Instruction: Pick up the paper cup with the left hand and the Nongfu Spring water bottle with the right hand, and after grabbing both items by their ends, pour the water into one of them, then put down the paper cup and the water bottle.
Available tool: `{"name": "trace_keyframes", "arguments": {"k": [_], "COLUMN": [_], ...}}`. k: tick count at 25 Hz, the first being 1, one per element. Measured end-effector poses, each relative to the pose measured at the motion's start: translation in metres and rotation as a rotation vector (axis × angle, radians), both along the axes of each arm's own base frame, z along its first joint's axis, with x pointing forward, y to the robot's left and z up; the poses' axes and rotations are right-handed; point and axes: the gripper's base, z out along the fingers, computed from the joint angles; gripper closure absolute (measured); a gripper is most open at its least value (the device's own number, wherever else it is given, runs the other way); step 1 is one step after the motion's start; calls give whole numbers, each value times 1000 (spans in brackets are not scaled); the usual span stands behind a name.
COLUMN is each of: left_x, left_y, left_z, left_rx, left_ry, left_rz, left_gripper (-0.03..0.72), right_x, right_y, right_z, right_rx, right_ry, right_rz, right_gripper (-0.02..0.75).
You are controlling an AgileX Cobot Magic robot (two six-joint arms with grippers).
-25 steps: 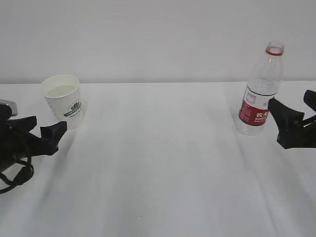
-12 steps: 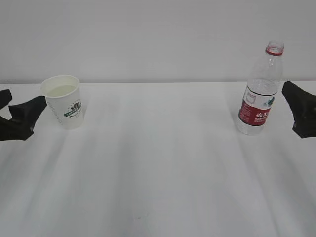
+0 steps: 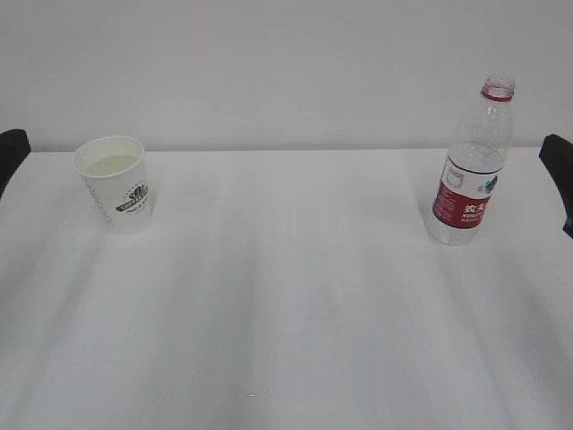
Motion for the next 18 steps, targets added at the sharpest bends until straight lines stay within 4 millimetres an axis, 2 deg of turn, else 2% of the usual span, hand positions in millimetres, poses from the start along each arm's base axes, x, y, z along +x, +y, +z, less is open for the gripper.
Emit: {"name": "trace_keyframes", "arguments": {"k": [7, 18], "left_x": [-23, -64], "left_y": [5, 8], "left_z": [22, 42], "left_rx": [15, 51], "left_ry": [-28, -33], "left_rz": [14, -4], "left_gripper": [97, 97], "right_x": [-17, -49], "right_y": [-2, -6], "right_z": [14, 32], "right_rx": [-18, -34], "right_ry": [-17, -25], "right_rz": [-2, -21], "right_gripper": [150, 150]}}
